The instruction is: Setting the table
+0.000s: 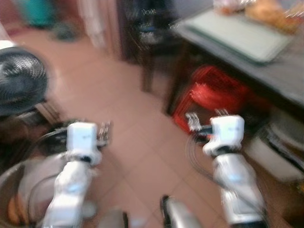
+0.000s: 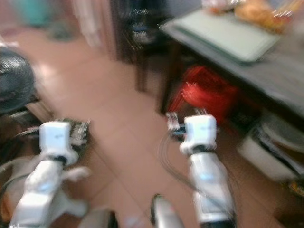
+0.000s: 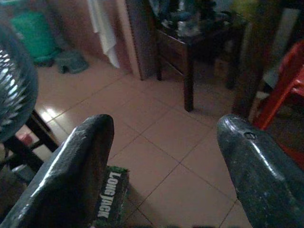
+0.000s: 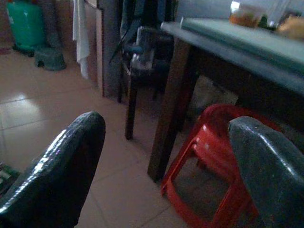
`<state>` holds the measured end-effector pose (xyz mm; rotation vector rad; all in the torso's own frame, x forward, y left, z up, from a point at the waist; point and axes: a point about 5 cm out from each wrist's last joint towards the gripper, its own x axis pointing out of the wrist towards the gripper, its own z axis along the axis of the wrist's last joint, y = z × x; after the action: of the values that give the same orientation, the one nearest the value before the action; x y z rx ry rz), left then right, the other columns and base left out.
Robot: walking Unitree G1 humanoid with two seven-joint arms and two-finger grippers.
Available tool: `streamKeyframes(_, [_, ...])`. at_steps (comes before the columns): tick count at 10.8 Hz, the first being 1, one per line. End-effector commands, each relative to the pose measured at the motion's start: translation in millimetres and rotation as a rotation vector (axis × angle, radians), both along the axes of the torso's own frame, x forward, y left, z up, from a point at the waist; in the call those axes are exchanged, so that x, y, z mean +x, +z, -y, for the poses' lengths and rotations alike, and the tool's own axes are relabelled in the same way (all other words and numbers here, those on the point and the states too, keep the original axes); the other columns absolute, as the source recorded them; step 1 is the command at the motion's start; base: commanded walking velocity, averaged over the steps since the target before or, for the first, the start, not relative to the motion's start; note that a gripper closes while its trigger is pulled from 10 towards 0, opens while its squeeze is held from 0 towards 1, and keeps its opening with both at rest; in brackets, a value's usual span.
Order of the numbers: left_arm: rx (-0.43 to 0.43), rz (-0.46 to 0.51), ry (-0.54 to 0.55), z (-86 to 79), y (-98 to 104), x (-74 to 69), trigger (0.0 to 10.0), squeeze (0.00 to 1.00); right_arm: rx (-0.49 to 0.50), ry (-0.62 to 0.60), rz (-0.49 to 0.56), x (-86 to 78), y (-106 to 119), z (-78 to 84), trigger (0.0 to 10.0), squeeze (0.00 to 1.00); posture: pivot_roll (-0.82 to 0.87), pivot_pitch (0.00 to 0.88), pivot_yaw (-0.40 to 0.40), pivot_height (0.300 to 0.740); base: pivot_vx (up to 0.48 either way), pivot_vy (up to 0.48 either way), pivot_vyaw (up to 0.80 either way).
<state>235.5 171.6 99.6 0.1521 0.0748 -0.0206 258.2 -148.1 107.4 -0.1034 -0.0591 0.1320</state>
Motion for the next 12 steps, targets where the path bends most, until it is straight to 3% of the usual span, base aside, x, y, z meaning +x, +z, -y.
streamKeyframes(1, [-0.029, 0.005, -0.044, 7.8, 3.0, -0.2, 10.0, 0.0, -0.017, -0.025, 0.001, 0.2, 0.5, 8.6, 10.0, 0.0, -0.01, 0.193, 0.029, 0.74, 0.0, 0.0, -0.8])
streamKeyframes(4, [-0.044, 0.006, -0.057, 8.9, 4.0, 0.7, 10.0, 0.0, -0.018, -0.028, 0.003, -0.1, 1.4, 8.7, 10.0, 0.0, -0.02, 0.194, 0.027, 0.74, 0.0, 0.0, -0.27])
streamKeyframes(8, [-0.04, 0.034, -0.054, 11.5, 6.1, 0.6, 10.0, 0.0, -0.02, -0.036, 0.02, -1.6, 5.7, 10.7, 10.0, 0.0, -0.02, 0.183, 0.031, 0.74, 0.0, 0.0, -0.8])
streamKeyframes(10, [-0.058, 0.053, -0.063, 14.6, 8.8, 1.4, 10.0, 0.0, -0.02, -0.035, 0.016, -2.4, 4.6, 9.9, 10.0, 0.0, -0.02, 0.178, 0.031, 0.74, 0.0, 0.0, 0.0])
streamKeyframes(12, [-0.071, 0.045, -0.081, 15.3, 8.1, 0.8, 10.0, 0.0, -0.02, -0.034, 0.016, -2.2, 4.2, 9.1, 10.0, 0.0, -0.02, 0.175, 0.032, 0.74, 0.0, 0.0, -0.8])
